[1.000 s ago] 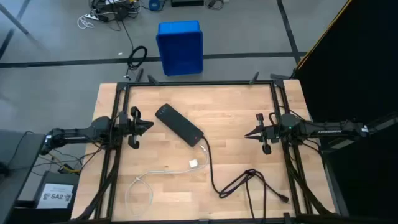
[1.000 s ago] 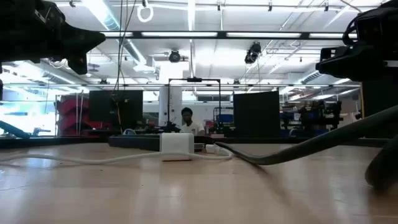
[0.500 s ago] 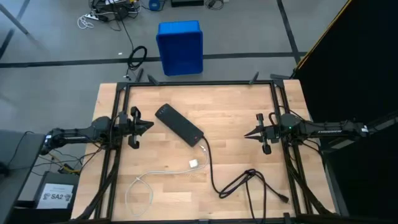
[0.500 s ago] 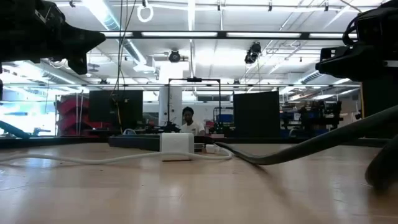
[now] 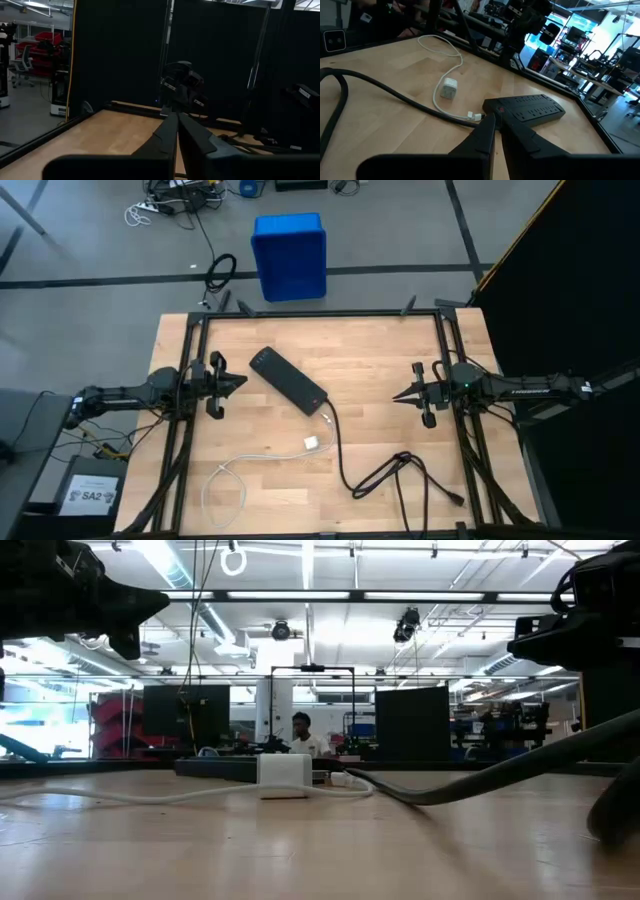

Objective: Insert USB

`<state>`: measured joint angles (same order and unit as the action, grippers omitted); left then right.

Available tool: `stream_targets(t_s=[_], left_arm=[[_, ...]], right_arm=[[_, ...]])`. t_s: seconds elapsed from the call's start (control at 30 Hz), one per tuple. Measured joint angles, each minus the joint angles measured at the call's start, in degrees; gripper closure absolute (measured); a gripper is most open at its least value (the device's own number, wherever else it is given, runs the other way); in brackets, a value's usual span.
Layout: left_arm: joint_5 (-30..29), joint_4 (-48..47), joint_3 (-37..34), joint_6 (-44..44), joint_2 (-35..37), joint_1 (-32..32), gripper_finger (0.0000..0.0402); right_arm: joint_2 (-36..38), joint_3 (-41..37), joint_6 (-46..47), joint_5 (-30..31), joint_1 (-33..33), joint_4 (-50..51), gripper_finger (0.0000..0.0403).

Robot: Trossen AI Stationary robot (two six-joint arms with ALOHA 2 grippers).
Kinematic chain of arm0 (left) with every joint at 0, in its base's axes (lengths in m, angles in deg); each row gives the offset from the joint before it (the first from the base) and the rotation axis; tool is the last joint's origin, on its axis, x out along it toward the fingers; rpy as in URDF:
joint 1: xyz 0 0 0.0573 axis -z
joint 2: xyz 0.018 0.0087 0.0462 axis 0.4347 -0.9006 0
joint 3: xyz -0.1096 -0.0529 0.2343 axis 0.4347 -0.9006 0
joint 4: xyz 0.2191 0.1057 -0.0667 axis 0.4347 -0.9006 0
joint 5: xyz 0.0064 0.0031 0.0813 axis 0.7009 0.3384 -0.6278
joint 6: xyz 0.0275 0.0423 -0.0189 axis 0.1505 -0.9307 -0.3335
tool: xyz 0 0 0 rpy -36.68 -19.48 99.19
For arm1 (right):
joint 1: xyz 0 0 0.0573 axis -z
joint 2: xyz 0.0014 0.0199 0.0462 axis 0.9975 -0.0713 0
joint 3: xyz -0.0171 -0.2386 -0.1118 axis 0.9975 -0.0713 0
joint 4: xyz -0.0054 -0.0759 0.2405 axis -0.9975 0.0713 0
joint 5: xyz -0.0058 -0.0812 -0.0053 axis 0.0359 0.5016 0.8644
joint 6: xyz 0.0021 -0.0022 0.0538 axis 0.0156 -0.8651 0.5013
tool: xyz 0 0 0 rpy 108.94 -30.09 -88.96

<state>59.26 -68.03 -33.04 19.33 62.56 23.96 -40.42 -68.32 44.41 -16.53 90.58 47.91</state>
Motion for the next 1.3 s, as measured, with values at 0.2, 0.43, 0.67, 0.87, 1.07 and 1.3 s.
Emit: stream_targets(t_s=[0.2, 0.43, 0.67, 0.87, 1.07, 1.3], left_arm=[[0.0, 0.0, 0.0, 0.0, 0.0, 0.0, 0.0401], [0.0, 0.0, 0.0, 0.0, 0.0, 0.0, 0.0401], [0.0, 0.0, 0.0, 0.0, 0.0, 0.0, 0.0401], [0.0, 0.0, 0.0, 0.0, 0.0, 0.0, 0.0401], [0.0, 0.0, 0.0, 0.0, 0.0, 0.0, 0.0401], [0.0, 0.0, 0.0, 0.0, 0.0, 0.0, 0.0401]], right_arm=[[0.0, 0.0, 0.0, 0.0, 0.0, 0.0, 0.0401], [0.0, 0.0, 0.0, 0.0, 0.0, 0.0, 0.0399], [0.0, 0.0, 0.0, 0.0, 0.0, 0.0, 0.0395], [0.0, 0.0, 0.0, 0.0, 0.0, 0.0, 0.0401], [0.0, 0.0, 0.0, 0.0, 0.0, 0.0, 0.0401], [0.0, 0.0, 0.0, 0.0, 0.0, 0.0, 0.0394]])
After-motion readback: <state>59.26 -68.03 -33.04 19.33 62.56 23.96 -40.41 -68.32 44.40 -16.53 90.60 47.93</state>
